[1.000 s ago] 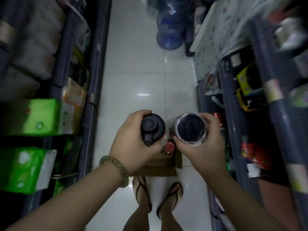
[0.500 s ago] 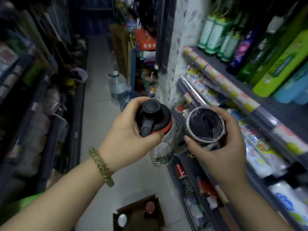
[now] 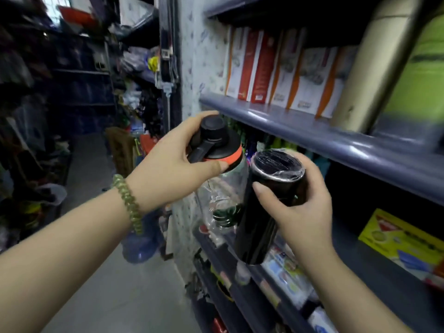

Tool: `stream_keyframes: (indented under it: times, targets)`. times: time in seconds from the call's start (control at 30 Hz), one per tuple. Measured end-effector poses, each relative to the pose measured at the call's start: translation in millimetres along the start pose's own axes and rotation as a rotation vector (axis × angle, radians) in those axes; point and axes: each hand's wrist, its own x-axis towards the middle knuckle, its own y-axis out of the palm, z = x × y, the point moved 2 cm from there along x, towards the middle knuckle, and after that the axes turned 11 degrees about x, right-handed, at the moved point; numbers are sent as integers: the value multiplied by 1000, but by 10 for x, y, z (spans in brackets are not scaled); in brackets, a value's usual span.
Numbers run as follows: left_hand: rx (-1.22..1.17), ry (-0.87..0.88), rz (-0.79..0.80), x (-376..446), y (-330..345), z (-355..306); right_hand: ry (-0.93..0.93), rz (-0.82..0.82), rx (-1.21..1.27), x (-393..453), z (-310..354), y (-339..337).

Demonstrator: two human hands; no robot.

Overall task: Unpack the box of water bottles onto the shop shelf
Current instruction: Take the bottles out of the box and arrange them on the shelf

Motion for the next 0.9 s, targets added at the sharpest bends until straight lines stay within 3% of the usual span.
stream_keyframes:
  times: [0.53,0.9]
  targets:
    - [-103,17,43,1507,-355,-371,-126,-49,-138,1157,555,-58]
    - [-190,82,10,2464,-597,-340,-318,-207,-154,2015,707,62]
